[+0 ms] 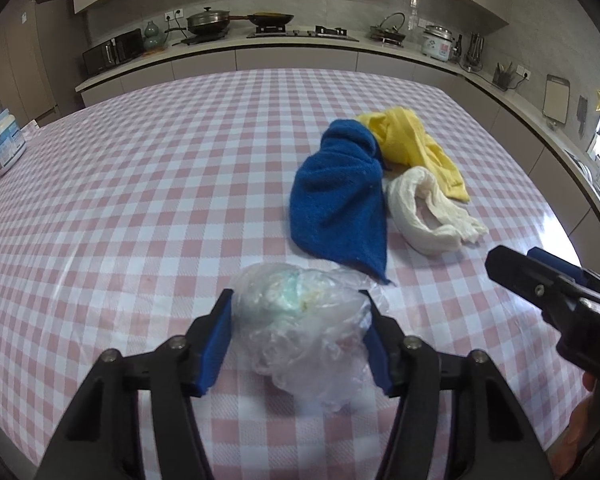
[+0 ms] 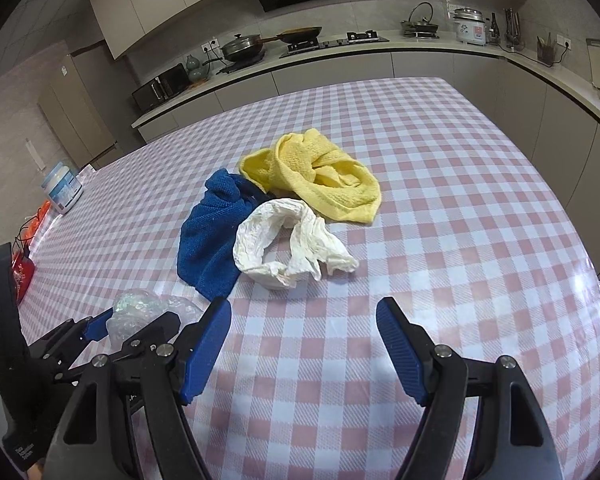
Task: Collect trash
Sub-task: 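Close the left gripper on the clear plastic bag, then grasp the white tissue with the right gripper while the left holds the plastic bag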
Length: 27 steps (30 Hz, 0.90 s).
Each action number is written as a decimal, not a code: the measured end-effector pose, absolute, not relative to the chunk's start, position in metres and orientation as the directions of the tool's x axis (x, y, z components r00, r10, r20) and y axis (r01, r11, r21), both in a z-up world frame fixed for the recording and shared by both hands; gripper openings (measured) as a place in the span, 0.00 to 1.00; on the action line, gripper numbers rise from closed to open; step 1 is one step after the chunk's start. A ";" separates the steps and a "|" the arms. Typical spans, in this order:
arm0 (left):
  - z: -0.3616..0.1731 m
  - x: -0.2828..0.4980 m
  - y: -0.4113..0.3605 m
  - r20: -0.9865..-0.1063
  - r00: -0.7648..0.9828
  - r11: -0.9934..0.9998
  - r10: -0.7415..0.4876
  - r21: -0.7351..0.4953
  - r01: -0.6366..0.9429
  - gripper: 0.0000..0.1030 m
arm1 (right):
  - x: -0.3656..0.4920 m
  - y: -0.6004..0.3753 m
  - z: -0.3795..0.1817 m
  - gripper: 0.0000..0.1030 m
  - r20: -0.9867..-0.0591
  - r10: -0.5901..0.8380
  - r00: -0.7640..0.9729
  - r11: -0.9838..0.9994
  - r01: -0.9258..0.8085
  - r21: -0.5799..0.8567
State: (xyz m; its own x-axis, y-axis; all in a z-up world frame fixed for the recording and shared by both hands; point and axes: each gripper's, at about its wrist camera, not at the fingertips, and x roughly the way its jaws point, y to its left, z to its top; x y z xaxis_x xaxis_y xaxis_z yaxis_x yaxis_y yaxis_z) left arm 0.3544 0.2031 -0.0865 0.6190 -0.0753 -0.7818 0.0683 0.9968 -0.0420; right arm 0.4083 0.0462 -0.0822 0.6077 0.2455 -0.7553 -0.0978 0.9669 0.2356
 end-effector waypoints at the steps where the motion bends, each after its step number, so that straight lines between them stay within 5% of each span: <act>1: -0.086 0.357 0.205 -0.777 0.625 0.997 -0.073 -0.043 0.064 0.55 | 0.411 0.048 -0.083 0.75 -0.756 0.247 0.606 0.967 -0.099 0.236; 23: -0.081 0.383 0.229 -0.756 0.653 0.999 -0.049 -0.041 0.028 0.50 | 0.483 0.086 -0.112 0.77 -0.791 0.217 0.572 0.976 -0.122 0.179; 27: -0.083 0.384 0.232 -0.760 0.648 0.999 -0.043 -0.040 0.020 0.50 | 0.483 0.088 -0.112 0.48 -0.786 0.204 0.583 0.979 -0.129 0.159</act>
State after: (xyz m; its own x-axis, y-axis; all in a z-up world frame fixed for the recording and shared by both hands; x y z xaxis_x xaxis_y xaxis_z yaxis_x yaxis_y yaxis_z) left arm 0.3843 0.2318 -0.0831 0.6480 -0.0431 -0.7604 0.0200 0.9990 -0.0395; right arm 0.4829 0.0879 -0.1118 0.5830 0.2043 -0.7864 -0.1293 0.9789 0.1585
